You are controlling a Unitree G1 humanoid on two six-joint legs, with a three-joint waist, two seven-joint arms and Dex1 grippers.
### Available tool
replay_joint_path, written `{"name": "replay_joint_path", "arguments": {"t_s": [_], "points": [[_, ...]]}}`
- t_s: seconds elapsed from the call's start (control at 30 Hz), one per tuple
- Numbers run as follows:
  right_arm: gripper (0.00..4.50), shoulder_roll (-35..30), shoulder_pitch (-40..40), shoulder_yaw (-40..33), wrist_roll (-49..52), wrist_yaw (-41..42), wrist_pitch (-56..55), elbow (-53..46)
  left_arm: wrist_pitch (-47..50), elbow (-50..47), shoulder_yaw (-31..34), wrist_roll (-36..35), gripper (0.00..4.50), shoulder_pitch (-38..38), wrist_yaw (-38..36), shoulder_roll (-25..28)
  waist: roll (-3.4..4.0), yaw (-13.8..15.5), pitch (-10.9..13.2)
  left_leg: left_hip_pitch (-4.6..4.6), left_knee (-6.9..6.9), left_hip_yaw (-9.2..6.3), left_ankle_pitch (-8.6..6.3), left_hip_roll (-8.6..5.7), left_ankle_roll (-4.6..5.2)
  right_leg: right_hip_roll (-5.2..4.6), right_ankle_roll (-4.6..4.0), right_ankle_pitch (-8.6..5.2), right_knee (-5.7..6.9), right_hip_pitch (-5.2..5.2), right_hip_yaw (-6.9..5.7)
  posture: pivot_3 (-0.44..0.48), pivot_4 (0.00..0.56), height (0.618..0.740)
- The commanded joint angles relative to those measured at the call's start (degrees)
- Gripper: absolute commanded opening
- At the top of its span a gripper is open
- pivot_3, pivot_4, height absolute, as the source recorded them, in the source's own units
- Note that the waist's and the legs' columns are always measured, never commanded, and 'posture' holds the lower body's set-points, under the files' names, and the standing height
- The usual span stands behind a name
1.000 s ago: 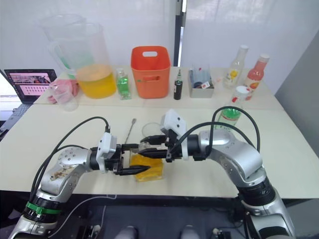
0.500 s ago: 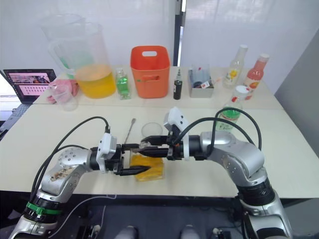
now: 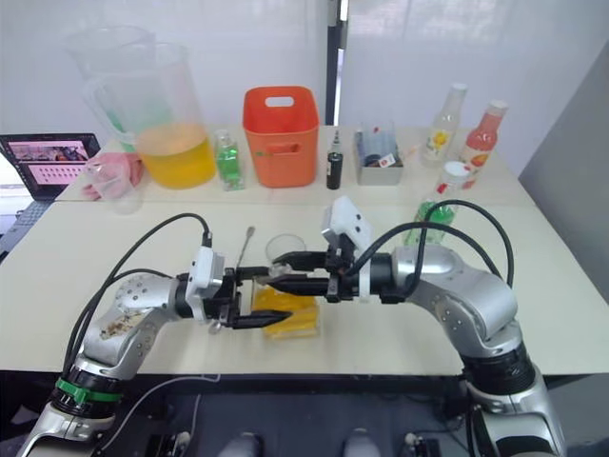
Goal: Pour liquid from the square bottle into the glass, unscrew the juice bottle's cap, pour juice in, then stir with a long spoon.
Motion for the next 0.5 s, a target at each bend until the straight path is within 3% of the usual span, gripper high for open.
{"name": "replay_joint_path", "arguments": {"t_s": [0.03, 0.37, 0.5], "points": [[1.05, -0.4, -1.0, -4.6, 0.3, 1.8, -7.0, -5.7, 1.1, 2.8, -1.3, 1.8, 2.79, 0.7, -0.7, 0.8, 0.0, 0.0, 0.0, 0.0, 0.0, 0.0, 0.0, 0.0, 0.0, 0.0, 0.0, 0.0, 0.0, -0.01, 0.0, 0.0, 0.15, 0.74], [1.05, -2.1, 2.8, -1.6, -3.5, 3.0, -10.4, -5.7, -0.3, 4.8, -2.0, 2.7, 2.79, 0.5, -1.0, 1.2, 0.03, -0.3, 0.0, 0.33, -0.06, 0.02, 0.0, 0.02, 0.01, 0.01, 0.31, -0.21, 0.02, 0.28, 0.01, 0.0, 0.15, 0.74], [1.05, -2.2, 1.9, -5.3, -0.4, 2.6, -9.4, -5.0, -0.6, 5.0, -2.2, 2.7, 2.79, 0.4, -0.9, 1.0, 0.03, -0.3, 0.0, 0.36, -0.06, 0.01, 0.0, 0.02, 0.01, 0.01, 0.32, -0.21, 0.05, 0.29, 0.02, 0.0, 0.15, 0.74]]}}
